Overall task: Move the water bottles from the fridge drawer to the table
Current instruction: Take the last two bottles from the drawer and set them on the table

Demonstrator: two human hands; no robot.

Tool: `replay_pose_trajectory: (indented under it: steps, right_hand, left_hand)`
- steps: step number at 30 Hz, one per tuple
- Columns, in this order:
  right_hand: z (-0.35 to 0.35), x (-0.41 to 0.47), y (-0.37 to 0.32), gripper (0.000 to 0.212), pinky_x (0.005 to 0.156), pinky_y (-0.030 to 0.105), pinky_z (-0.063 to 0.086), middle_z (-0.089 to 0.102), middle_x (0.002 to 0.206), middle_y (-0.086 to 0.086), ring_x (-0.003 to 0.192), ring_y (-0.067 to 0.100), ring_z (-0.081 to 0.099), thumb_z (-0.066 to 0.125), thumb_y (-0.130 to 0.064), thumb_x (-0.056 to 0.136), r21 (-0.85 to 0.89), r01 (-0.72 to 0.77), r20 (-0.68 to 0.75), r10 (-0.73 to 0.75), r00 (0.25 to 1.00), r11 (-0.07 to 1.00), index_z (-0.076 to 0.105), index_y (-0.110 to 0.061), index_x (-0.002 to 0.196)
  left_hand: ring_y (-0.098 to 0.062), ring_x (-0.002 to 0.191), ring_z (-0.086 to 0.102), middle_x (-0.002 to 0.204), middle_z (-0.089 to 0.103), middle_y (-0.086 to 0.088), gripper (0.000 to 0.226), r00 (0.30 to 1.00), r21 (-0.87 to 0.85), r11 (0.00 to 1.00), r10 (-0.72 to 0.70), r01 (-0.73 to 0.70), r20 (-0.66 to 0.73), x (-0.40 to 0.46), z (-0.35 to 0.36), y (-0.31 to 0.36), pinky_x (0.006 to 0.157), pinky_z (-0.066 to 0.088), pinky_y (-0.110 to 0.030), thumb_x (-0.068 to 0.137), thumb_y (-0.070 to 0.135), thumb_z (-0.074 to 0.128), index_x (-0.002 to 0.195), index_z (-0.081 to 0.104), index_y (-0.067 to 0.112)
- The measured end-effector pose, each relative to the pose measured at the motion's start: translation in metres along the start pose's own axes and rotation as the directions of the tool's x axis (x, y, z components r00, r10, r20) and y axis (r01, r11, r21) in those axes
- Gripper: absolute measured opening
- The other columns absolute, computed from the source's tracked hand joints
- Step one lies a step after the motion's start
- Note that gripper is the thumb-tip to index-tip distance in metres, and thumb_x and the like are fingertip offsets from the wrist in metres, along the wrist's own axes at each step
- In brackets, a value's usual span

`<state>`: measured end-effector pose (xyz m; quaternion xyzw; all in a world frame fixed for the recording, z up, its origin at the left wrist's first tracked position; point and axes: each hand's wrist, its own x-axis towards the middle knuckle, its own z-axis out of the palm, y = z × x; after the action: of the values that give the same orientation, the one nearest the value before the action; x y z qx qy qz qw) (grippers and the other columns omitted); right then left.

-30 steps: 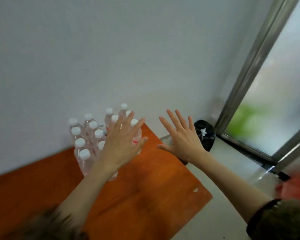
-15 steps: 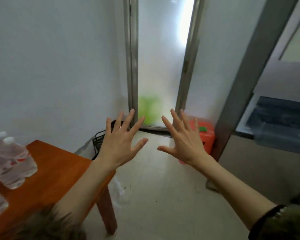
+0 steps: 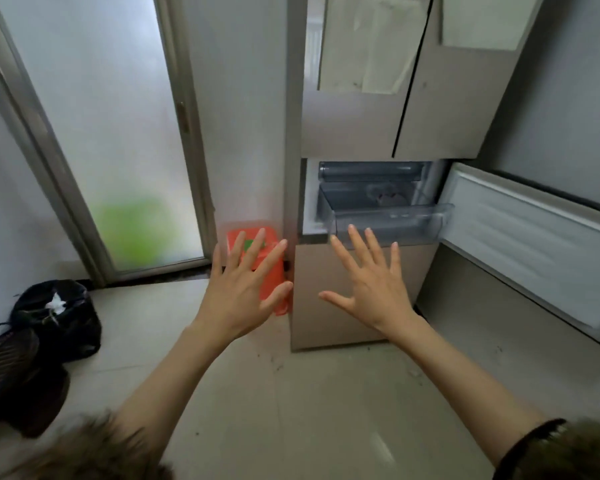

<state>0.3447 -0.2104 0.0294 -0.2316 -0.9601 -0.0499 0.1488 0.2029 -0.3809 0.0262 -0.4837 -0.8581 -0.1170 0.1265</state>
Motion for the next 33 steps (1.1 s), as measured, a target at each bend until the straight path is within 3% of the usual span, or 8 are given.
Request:
replay_pose_trajectory:
  steps: [6,12,17,21,28,33]
  right_hand:
    - [0.027,0.067,0.102,0.090,0.112,0.057,-0.005,-0.012,0.158,0.001,0.145,0.024,-0.012,0.035,-0.073,0.080,-0.059,-0.096,0.031,0.098,0.995,0.994,-0.010,-0.034,0.147]
    - [0.047,0.126,0.186,0.087,0.112,0.056,-0.006,-0.013,0.158,0.002,0.145,0.024,-0.012,0.034,-0.071,0.083,-0.080,-0.158,0.052,0.162,0.985,0.984,-0.010,-0.033,0.147]
    - [0.074,0.169,0.256,0.086,0.113,0.056,-0.005,-0.014,0.158,0.001,0.145,0.024,-0.012,0.032,-0.072,0.082,-0.081,-0.217,0.074,0.223,0.972,0.973,-0.010,-0.033,0.147]
    - [0.103,0.207,0.313,0.085,0.114,0.056,-0.003,-0.013,0.158,0.000,0.145,0.023,-0.012,0.031,-0.072,0.083,-0.056,-0.224,0.111,0.229,0.967,0.973,-0.010,-0.034,0.147]
    - [0.143,0.273,0.420,0.081,0.112,0.053,-0.010,-0.015,0.157,-0.001,0.144,0.021,-0.015,0.031,-0.070,0.085,0.014,-0.189,0.200,0.183,0.963,0.982,-0.011,-0.036,0.146]
    - [0.166,0.313,0.478,0.077,0.117,0.045,-0.002,-0.002,0.159,0.003,0.146,0.022,-0.002,0.031,-0.063,0.090,0.100,-0.182,0.266,0.150,0.952,0.978,-0.002,-0.027,0.149]
  left_hand:
    - [-0.025,0.144,-0.011,0.157,-0.006,0.001,0.073,0.997,-0.017,0.997,0.074,-0.074,0.014,0.127,0.054,0.040,0.115,-0.005,-0.051,0.074,0.070,-0.003,0.142,-0.009,0.044]
    - [-0.019,0.139,-0.020,0.156,-0.011,0.002,0.070,0.989,-0.038,0.990,0.138,-0.136,0.057,0.235,0.098,0.074,0.114,-0.007,-0.049,0.074,0.071,-0.006,0.139,-0.017,0.045]
    - [-0.021,0.142,-0.017,0.156,-0.011,0.003,0.067,0.977,-0.068,0.982,0.184,-0.177,0.106,0.313,0.136,0.105,0.115,-0.009,-0.048,0.078,0.073,0.001,0.137,-0.016,0.046]
    - [-0.021,0.142,-0.017,0.156,-0.012,0.003,0.075,0.974,-0.041,0.983,0.182,-0.178,0.134,0.374,0.169,0.130,0.113,-0.011,-0.046,0.072,0.072,-0.008,0.141,-0.012,0.044]
    - [-0.020,0.143,-0.016,0.157,-0.011,0.005,0.077,0.972,-0.077,0.995,0.085,-0.070,0.219,0.473,0.230,0.180,0.116,-0.008,-0.047,0.072,0.074,-0.003,0.143,-0.007,0.044]
    - [-0.019,0.145,-0.009,0.157,-0.004,0.005,0.063,0.929,-0.177,0.980,-0.020,0.091,0.369,0.526,0.270,0.209,0.117,-0.004,-0.047,0.090,0.062,0.022,0.145,0.000,0.042]
